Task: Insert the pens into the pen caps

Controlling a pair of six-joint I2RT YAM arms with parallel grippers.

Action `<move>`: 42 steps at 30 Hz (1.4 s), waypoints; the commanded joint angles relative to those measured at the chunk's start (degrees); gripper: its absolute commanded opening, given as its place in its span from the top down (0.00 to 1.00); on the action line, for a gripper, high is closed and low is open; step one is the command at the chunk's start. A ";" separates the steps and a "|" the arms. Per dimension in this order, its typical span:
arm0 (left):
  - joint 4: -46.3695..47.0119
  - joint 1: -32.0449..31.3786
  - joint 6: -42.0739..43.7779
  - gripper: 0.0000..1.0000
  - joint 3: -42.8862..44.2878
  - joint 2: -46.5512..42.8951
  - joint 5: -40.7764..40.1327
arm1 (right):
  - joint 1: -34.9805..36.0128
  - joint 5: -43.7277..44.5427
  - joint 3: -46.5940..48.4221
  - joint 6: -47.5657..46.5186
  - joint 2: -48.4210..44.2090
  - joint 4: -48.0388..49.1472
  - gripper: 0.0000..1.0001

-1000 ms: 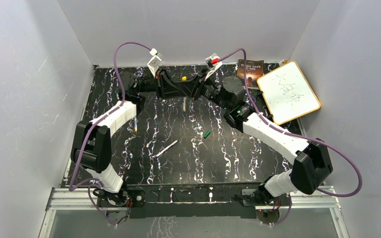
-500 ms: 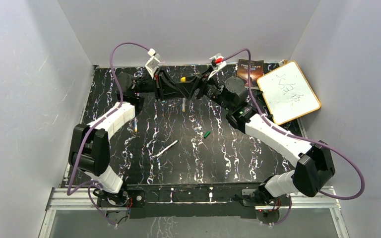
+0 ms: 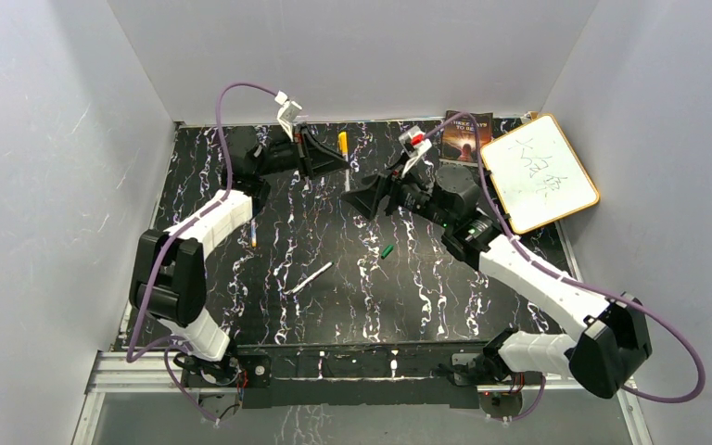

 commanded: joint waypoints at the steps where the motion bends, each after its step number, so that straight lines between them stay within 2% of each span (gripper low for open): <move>1: -20.36 0.23 12.86 1.00 2.82 0.27 -9.15 | -2.08 -0.42 -2.36 -0.02 -4.95 -1.30 0.23; 3: -41.64 0.17 22.19 1.00 7.78 1.26 -17.07 | -3.54 0.55 -3.67 -0.19 -6.53 -2.42 0.23; 5: -57.72 0.26 30.55 1.00 12.72 3.44 -24.78 | -4.93 0.80 -4.63 -0.34 -7.02 -3.66 0.23; 7: -69.71 0.34 33.91 1.00 16.11 5.97 -36.05 | -6.11 0.73 -5.33 -0.33 -6.92 -4.46 0.23; 9: -76.36 1.04 36.01 1.00 17.53 7.63 -42.22 | -6.70 0.21 -5.68 -0.26 -6.26 -4.67 0.23; 14: -80.77 2.01 34.43 1.00 15.90 7.80 -55.23 | -7.14 -2.20 -5.35 0.16 -3.95 -4.31 0.25; 17: -81.52 2.12 33.64 1.00 14.79 9.09 -58.99 | -7.13 -2.48 -5.55 0.31 -3.09 -3.83 0.25; 31: -83.91 5.62 35.71 1.00 9.70 12.33 -71.83 | -7.21 -4.33 -6.99 1.06 -0.70 -2.61 0.26; 42: -82.55 8.68 36.40 1.00 8.09 14.19 -74.15 | -7.31 -4.86 -6.85 1.09 0.77 -1.98 0.27</move>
